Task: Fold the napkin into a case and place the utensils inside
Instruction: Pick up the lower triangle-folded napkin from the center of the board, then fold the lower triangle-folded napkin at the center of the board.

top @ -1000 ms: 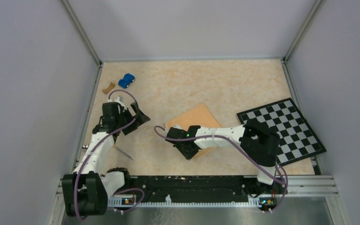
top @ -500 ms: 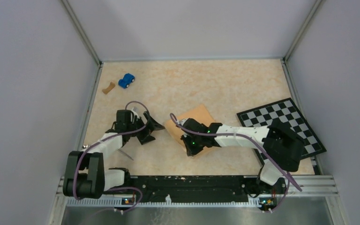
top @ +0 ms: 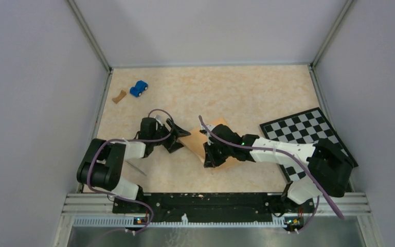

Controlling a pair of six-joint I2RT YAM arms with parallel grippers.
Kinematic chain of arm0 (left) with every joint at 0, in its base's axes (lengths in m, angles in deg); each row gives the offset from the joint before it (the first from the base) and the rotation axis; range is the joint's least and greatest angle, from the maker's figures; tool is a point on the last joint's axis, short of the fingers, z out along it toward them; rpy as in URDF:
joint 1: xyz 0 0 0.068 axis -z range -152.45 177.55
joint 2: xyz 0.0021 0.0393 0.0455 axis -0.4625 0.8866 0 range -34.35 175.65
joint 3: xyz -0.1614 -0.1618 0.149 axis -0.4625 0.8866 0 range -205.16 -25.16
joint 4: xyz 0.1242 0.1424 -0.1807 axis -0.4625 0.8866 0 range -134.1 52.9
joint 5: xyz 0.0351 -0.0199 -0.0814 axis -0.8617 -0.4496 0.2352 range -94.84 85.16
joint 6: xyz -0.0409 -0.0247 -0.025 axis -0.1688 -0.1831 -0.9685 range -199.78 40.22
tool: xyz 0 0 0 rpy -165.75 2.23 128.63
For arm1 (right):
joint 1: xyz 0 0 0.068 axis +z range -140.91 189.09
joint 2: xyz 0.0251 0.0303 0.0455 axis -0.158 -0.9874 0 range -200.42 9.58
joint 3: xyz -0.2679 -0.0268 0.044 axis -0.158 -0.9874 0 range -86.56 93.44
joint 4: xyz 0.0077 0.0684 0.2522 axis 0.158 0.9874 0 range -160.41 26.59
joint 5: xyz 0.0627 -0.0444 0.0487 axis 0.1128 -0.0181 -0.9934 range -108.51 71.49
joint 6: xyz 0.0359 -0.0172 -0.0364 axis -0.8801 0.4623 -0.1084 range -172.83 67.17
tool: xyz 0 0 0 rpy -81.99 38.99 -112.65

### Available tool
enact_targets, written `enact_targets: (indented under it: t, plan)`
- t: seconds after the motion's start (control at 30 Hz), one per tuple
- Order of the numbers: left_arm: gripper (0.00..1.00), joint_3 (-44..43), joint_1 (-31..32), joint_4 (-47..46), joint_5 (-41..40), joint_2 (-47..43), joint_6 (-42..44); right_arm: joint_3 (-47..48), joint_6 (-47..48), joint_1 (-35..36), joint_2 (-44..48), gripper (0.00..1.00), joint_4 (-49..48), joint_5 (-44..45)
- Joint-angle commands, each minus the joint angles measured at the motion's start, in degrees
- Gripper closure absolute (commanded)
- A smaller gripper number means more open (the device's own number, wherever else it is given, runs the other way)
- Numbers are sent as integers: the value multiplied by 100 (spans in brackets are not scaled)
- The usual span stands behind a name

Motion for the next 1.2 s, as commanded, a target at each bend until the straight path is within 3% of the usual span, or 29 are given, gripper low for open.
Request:
enact_targets:
  t: [0.0,0.17,0.53,0.7,1.0,1.17]
  plan:
    - [18,-129,40,-377,-553,413,-2,-56,-67,-123,347,100,-317,-144]
    - [38,-281,71,-506,-548,607,138,-132,-62,-172,330,100,-417,-219]
    - [66,-709,76,174,-912,610,1026,-338,-46,-180,361,100,-785,-518]
    - [100,-1046,72,852,-1245,378,1414,-591,-178,-179,366,100,-1164,-834]
    - [100,-2267,116,4364,-2831,-459,1162,-1481,-1635,-83,-123,100,-4015,-2238]
    - [100,-3477,638,6314,-4272,-92,348,-2028,-2374,-106,-354,100,-5265,-2555]
